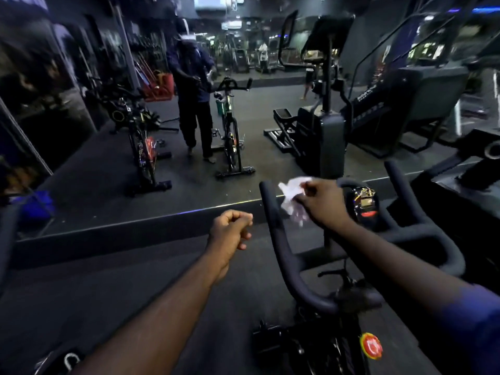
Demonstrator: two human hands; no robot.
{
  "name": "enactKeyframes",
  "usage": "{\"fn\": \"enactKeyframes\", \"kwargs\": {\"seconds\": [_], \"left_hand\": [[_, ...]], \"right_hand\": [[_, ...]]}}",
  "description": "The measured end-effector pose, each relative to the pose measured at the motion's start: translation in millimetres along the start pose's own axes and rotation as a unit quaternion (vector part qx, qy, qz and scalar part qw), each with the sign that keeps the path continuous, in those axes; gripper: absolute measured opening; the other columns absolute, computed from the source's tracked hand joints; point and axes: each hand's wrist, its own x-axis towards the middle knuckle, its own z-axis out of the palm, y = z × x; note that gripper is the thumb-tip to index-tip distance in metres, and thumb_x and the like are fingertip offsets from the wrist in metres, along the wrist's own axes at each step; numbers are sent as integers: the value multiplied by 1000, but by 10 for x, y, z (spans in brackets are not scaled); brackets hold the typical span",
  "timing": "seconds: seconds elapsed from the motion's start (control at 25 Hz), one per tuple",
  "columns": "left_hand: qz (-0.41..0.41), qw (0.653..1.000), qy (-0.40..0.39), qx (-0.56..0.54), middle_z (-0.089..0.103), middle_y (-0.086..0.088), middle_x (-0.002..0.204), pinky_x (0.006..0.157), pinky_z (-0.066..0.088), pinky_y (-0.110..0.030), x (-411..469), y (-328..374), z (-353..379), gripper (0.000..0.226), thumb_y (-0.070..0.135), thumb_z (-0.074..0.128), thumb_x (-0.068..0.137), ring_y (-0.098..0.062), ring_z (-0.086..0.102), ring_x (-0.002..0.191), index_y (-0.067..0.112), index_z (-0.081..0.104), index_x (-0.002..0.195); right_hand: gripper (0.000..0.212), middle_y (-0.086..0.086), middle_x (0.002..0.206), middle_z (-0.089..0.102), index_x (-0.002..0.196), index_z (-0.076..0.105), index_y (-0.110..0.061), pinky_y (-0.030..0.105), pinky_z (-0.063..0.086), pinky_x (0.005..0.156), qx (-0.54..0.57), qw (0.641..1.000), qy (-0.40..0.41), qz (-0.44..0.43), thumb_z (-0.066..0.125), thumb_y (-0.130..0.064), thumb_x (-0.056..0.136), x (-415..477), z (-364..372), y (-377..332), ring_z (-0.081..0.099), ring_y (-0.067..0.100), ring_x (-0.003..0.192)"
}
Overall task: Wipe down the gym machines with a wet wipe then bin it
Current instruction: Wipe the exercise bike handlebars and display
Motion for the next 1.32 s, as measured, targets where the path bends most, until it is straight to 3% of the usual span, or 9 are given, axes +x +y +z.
{"fn": "enactKeyframes", "kwargs": {"seconds": [0.08, 0.32, 0.52, 0.64, 0.76, 0.84, 1.08, 1.24, 1.32], "left_hand": [[-26, 999, 23, -35, 67, -8, 92, 48, 40, -26, 374, -13, 17, 12, 24, 65, 102, -12, 57, 62, 13, 65, 98], [-64, 996, 11, -54, 70, -7, 95, 49, 44, -26, 1270, -131, -90, 44, 51, 52, 104, -13, 61, 63, 10, 68, 104], [-88, 991, -93, -48, 71, -10, 101, 52, 45, -27, 1917, -47, -161, 57, 61, 45, 103, -15, 62, 65, 10, 69, 106], [-96, 983, -152, -46, 73, -8, 99, 53, 46, -28, 2157, 17, -144, 59, 64, 46, 102, -15, 63, 65, 10, 71, 104], [-104, 969, -220, -40, 73, -8, 97, 53, 46, -28, 2313, 76, -15, 60, 63, 45, 103, -16, 63, 65, 9, 71, 102], [-105, 961, -255, -35, 72, -8, 95, 54, 45, -28, 2357, 120, 103, 60, 63, 44, 103, -17, 62, 65, 10, 71, 101], [-87, 941, -327, 4, 70, -7, 88, 58, 46, -29, 2449, 312, 382, 67, 70, 35, 103, -19, 62, 66, 12, 68, 96], [-84, 942, -325, 20, 72, -6, 92, 59, 45, -29, 2581, 249, 475, 73, 72, 30, 103, -17, 58, 68, 10, 70, 102], [-90, 942, -322, 22, 72, -6, 91, 58, 45, -28, 2605, 143, 502, 74, 72, 31, 103, -17, 57, 68, 9, 70, 103]], "right_hand": [[22, -2, 106, 80, 107, 82, -19, 30, 57, 91, 1, 995, 54, -81, 75, -17, 86, 508, 230, -145, 74, 11, 100], [27, 3, 96, 66, 102, 69, -15, 39, 51, 80, -131, 953, -160, -222, 51, -32, 92, 760, 1083, 111, 63, 28, 93], [23, 11, 70, 58, 78, 59, -21, 33, 46, 55, -59, 993, -104, 3, 55, -22, 101, 928, 1199, -67, 55, 27, 57], [6, 11, 82, 64, 91, 66, -19, 42, 50, 79, -9, 994, 26, 106, 64, -23, 95, 531, 1140, -9, 59, 23, 77], [15, -6, 108, 79, 103, 81, -24, 26, 54, 94, -118, 989, 76, 56, 70, -33, 99, -156, 1084, 19, 68, 1, 103], [28, 4, 125, 74, 114, 80, -36, 17, 52, 94, -156, 987, 43, 10, 71, -53, 94, -306, 943, -132, 68, -3, 106], [27, 13, 130, 61, 123, 72, -6, 39, 50, 98, -278, 952, 23, -127, 59, -19, 103, 468, 1153, -338, 57, 28, 113], [54, 12, 137, 55, 122, 67, -1, 41, 46, 103, -308, 923, -81, -217, 23, -32, 115, -171, 981, -138, 52, 29, 123], [51, 12, 136, 56, 124, 64, -7, 45, 49, 96, -305, 922, -116, -210, 20, -31, 114, -338, 921, -97, 55, 30, 119]]}}
